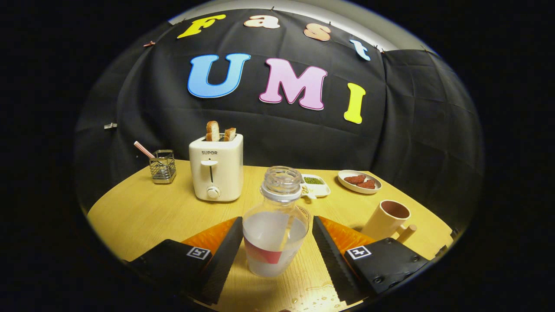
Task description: Take the bottle from table, then pour the juice into the cup, finally place the bottle on the coaster
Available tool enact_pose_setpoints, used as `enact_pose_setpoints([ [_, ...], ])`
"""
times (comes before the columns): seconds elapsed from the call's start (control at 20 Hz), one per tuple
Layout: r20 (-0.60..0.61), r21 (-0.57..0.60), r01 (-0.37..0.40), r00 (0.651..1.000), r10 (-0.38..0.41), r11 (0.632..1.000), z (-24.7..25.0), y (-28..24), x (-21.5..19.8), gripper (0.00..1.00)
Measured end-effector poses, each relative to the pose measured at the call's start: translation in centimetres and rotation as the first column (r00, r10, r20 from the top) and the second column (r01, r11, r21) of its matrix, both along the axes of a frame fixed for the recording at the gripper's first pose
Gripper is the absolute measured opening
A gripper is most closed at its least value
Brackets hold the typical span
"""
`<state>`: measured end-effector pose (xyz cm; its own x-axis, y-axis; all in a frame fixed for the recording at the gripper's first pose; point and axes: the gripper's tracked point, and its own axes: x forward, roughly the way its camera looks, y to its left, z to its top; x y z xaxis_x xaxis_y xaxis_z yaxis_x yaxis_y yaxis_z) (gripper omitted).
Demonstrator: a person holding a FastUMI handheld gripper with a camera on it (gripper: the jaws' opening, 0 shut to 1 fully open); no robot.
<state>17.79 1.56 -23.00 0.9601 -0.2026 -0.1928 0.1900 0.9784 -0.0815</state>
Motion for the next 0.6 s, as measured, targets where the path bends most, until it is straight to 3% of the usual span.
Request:
enact_pose_setpoints([
  [0.3,-0.015,-0.003,0.007,1.0,-0.007,1.0,-1.1,0.6,1.4,0.97],
  [0.4,-0.014,-0.023,0.041,0.999,-0.041,0.999,-1.0,0.1,1.3,0.94],
  [0.5,-0.006,-0.01,0.044,0.999,-0.044,0.999,-0.8,0.1,1.5,0.84],
  [0.6,-0.008,0.016,0.051,0.999,-0.051,0.999,-1.0,-0.2,1.4,0.82],
])
